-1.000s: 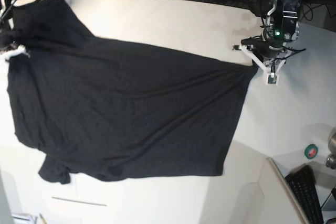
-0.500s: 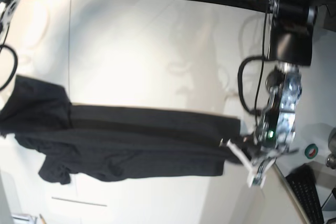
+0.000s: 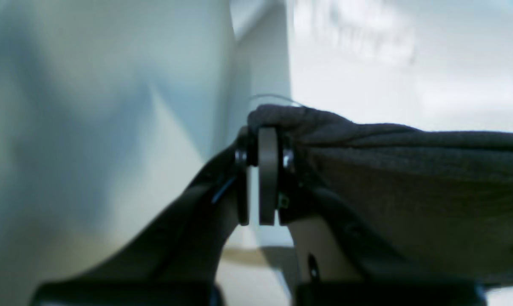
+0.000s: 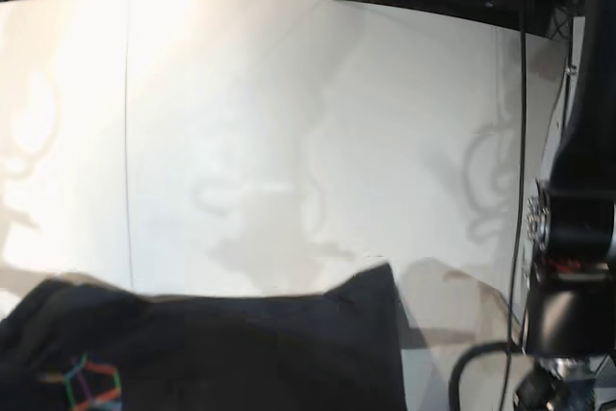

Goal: Layout the t-shirt on the table in an organized manner, then fold the t-shirt properly
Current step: 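Lift the shirt with both grippers and swing it flat onto the table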

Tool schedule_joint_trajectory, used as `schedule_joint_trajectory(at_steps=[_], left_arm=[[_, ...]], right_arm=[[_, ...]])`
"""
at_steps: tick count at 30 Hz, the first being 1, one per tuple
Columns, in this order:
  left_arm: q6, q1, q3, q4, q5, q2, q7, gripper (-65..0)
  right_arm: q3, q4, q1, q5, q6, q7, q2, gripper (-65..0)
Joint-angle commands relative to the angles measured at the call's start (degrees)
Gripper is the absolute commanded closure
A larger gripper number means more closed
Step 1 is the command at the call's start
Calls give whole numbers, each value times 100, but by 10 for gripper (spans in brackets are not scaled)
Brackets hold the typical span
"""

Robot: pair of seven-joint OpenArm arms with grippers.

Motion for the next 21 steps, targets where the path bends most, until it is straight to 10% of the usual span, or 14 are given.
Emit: schedule_joint_trajectory(at_steps=[1,10,21], left_arm=[[41,-365,-53,194,49,-17,-174,0],[41,1666,-79,3183,40,-606,775,0],[58,5464,-1055,3447,57,-870,670,0]], right_arm=[[-24,188,345,21,-36,190,175,0],[1549,3485,-1941,47,-36,-1744,-54,0],[2648,3661,-5765,38,-27,-1489,-1592,0]])
